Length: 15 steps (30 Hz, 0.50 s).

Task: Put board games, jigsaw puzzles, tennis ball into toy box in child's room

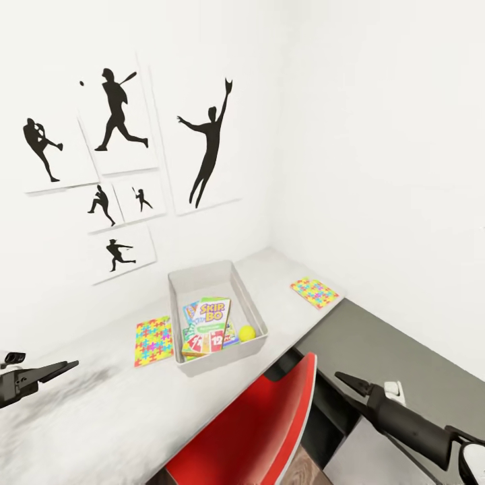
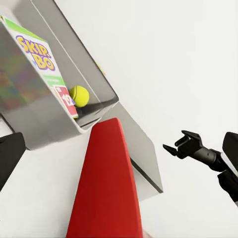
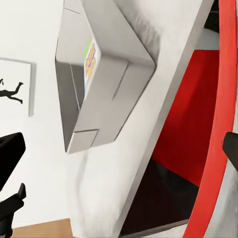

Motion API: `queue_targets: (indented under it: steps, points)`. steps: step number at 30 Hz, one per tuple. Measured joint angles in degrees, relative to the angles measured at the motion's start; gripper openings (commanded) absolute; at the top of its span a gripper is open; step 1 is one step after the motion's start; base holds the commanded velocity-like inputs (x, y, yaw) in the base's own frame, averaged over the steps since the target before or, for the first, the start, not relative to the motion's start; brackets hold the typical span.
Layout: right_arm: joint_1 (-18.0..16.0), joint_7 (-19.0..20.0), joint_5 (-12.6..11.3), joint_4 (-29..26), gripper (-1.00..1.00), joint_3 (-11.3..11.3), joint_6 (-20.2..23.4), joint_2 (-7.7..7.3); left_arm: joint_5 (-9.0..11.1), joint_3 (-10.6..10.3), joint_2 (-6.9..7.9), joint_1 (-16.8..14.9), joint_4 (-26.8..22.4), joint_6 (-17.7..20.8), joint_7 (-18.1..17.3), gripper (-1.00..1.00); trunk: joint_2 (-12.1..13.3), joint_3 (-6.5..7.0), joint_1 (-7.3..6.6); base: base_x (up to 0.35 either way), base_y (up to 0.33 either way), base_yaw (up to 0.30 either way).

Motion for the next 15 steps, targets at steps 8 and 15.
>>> queue_targets:
  steps: [8,15]
  points:
    - [1.59,-1.47,-0.93,-1.61,1.0,-0.96,-2.1,1.18,0.25,-1.42,-1.53,0.06,-1.47,1.04,0.39,1.0,-0.01,0.0,0.0,-0.002,0.005,-0.002]
    - [3.84,-3.7,-2.96,-1.72,1.0,-3.21,-3.34,2.73,0.28,-1.55,-3.79,0.06,-1.48,0.9,0.21,1.0,-0.01,0.0,0.0,0.0,0.0,0.0]
